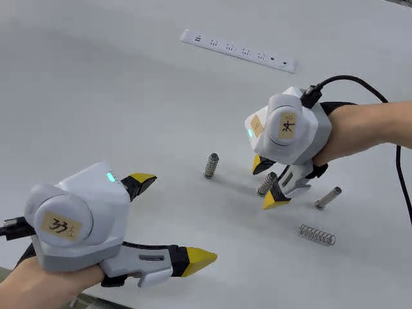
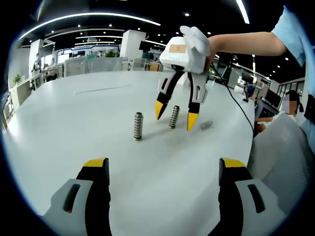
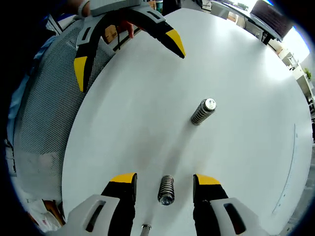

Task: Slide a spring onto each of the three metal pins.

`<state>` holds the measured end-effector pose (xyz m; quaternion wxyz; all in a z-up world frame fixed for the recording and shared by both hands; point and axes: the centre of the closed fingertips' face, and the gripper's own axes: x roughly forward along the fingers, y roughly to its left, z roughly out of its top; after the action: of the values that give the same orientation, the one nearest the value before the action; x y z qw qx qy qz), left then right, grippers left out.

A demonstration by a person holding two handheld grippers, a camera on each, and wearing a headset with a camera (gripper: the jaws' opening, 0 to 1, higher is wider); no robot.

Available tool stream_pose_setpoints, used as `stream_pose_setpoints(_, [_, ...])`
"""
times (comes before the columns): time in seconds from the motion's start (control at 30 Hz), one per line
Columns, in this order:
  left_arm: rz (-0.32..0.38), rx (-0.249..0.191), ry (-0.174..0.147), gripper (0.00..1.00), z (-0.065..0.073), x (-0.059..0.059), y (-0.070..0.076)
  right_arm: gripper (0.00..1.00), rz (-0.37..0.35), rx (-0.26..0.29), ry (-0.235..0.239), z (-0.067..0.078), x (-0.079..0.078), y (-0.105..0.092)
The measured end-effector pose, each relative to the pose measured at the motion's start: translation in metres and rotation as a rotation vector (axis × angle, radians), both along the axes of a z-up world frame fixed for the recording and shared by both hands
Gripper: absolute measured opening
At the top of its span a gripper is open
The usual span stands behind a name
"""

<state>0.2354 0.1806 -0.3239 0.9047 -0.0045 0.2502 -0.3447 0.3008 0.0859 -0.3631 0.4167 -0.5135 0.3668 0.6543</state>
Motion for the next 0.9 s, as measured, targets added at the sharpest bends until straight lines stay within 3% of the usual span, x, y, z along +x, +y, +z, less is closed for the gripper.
stream_pose_setpoints(0.2, [-0.005,0.005,-0.007,0.91,0.004,0.001,0.001,0.78,-0.027,0.083,-0.014,0.006,0.0,0.007])
stream_pose_setpoints(0.43, [-0.015,0.019,-0.015,0.91,0.009,0.002,0.004,0.98,-0.073,0.148,-0.029,0.013,-0.001,0.008])
stream_pose_setpoints(0.63, [-0.018,0.021,-0.024,0.91,0.012,0.004,0.002,0.99,-0.091,0.193,-0.043,0.02,-0.006,0.007])
stream_pose_setpoints(0.9, [-0.036,0.035,-0.037,0.91,0.018,0.006,-0.001,0.99,-0.183,0.277,-0.064,0.033,-0.004,0.0])
